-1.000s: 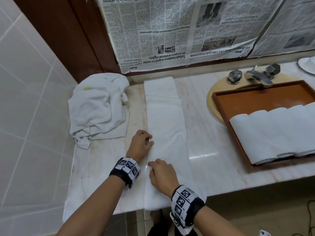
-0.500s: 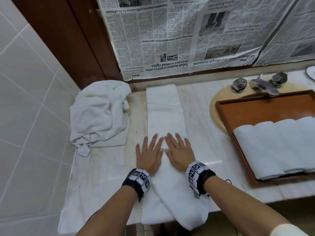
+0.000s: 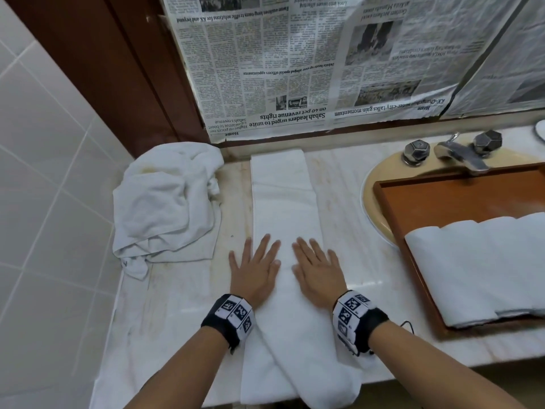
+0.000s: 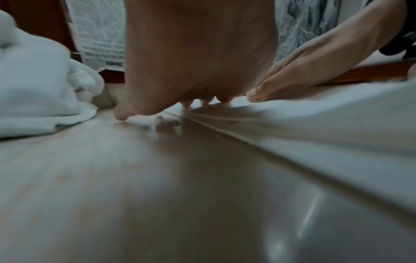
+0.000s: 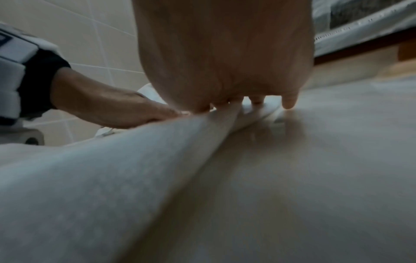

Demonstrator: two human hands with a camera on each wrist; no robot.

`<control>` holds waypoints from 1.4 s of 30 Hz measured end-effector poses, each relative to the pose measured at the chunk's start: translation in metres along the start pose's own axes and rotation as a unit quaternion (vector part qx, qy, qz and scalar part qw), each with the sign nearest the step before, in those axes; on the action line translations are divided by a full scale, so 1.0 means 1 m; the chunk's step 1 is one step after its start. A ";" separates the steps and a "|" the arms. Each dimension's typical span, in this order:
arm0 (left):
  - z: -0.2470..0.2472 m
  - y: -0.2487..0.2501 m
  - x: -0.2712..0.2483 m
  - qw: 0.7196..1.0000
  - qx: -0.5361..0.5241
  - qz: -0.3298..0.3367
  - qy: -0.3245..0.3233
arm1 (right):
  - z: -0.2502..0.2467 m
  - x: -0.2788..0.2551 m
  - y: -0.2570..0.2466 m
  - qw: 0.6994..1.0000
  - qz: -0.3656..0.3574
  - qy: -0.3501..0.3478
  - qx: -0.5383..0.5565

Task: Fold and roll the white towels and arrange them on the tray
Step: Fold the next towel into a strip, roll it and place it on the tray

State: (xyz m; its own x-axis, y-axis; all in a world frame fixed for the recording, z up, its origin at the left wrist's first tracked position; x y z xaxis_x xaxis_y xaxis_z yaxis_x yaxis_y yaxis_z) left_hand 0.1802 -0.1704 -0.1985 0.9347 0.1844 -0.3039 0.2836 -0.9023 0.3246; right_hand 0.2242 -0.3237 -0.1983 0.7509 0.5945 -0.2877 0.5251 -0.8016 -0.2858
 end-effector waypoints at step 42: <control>0.008 -0.006 -0.023 0.996 -0.021 -0.081 0.010 | -0.002 -0.030 0.059 0.998 0.069 -0.011 -0.007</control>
State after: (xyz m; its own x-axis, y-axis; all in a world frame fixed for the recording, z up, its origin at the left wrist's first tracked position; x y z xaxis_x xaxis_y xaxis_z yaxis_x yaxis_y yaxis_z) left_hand 0.1559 -0.1725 -0.2004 0.8803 0.3336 -0.3374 0.4385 -0.8435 0.3102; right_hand 0.2330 -0.3890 -0.2046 0.8078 0.4798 -0.3426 0.4236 -0.8765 -0.2288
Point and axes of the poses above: each hand's wrist, its own x-axis towards the middle knuckle, its own z-axis out of the palm, y = z × x, the point moved 6 cm from there along x, towards the middle knuckle, and after that the axes turned 2 degrees about -z, right-handed, at the moved point
